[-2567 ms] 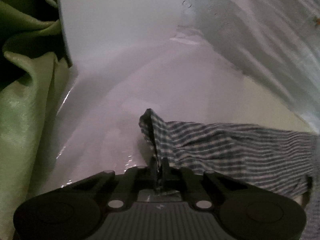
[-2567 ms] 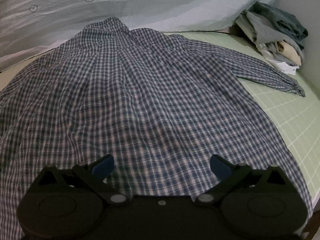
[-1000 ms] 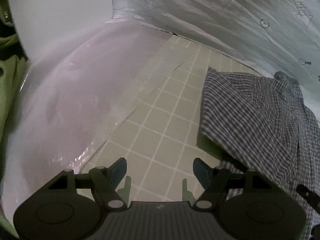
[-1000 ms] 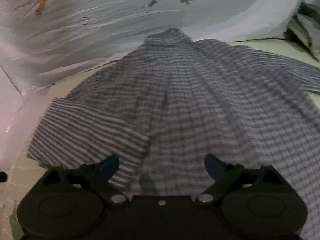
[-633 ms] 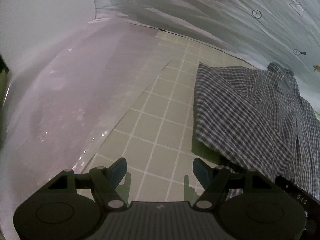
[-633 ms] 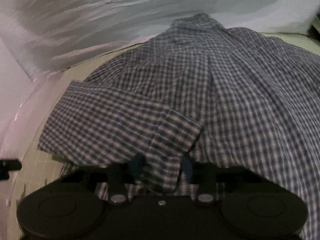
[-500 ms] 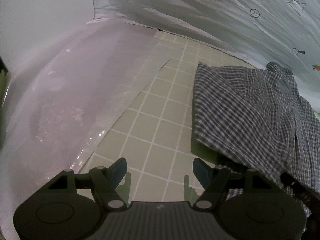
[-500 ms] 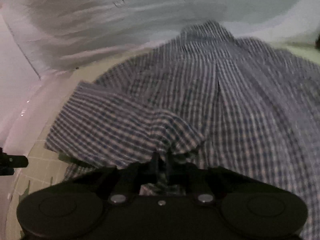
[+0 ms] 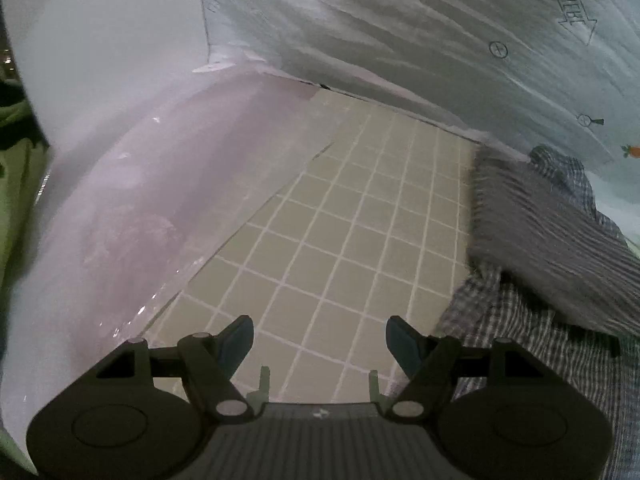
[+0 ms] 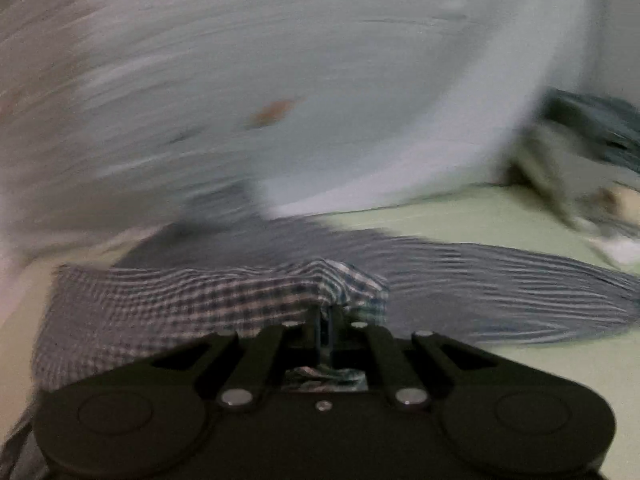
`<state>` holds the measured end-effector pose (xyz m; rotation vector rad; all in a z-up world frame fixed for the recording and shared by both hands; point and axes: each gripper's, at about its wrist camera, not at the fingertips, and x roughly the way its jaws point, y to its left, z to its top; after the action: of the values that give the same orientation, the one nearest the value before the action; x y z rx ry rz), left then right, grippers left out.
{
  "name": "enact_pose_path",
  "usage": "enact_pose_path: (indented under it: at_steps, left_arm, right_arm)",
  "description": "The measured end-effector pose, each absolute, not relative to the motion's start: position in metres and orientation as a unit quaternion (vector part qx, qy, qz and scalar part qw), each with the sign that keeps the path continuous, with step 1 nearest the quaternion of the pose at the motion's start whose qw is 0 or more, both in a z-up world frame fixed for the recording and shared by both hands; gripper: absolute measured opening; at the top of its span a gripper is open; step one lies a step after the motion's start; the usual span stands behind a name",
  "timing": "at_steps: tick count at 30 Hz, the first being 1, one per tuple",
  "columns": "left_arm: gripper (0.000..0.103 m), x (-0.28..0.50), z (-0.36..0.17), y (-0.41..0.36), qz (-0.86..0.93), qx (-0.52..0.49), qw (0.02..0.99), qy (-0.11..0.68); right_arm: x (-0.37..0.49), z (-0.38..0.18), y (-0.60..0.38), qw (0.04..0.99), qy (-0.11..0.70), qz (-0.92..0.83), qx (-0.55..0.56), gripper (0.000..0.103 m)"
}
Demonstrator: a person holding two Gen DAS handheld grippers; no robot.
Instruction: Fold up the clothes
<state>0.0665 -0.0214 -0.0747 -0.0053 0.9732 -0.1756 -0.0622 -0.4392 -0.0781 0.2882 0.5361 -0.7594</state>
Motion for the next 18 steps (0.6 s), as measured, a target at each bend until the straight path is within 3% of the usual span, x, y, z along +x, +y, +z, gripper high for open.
enact_pose_path:
  at_steps: [3, 5, 7, 8, 10, 12, 14, 18]
  left_arm:
    - [0.074, 0.054, -0.072, -0.028, -0.065, -0.006, 0.882, 0.466]
    - [0.075, 0.045, -0.071, -0.033, -0.055, -0.006, 0.883, 0.467]
    - [0.075, 0.034, -0.068, -0.039, -0.044, -0.003, 0.883, 0.467]
    - [0.077, 0.029, -0.067, -0.041, -0.039, 0.000, 0.884, 0.466]
    - [0.081, 0.016, -0.064, -0.045, -0.033, 0.006, 0.885, 0.464]
    - [0.083, 0.003, -0.061, -0.048, -0.028, 0.012, 0.885, 0.464]
    - [0.088, -0.006, -0.059, -0.049, -0.027, 0.019, 0.882, 0.469]
    - [0.088, -0.017, -0.060, -0.044, -0.024, 0.029, 0.877, 0.479]
  right_arm:
    - [-0.090, -0.077, -0.483, 0.866, 0.255, -0.405, 0.146, 0.006]
    - [-0.103, -0.081, -0.497, 0.863, 0.260, -0.407, 0.145, 0.015]
    - [-0.111, -0.088, -0.501, 0.861, 0.269, -0.410, 0.133, 0.046]
    - [-0.113, -0.092, -0.500, 0.862, 0.272, -0.407, 0.133, 0.055]
    - [-0.118, -0.102, -0.498, 0.862, 0.279, -0.402, 0.132, 0.088]
    - [-0.121, -0.113, -0.492, 0.865, 0.283, -0.391, 0.136, 0.103]
    - [-0.121, -0.119, -0.482, 0.870, 0.286, -0.374, 0.148, 0.103]
    - [-0.124, -0.124, -0.452, 0.872, 0.294, -0.350, 0.176, 0.103]
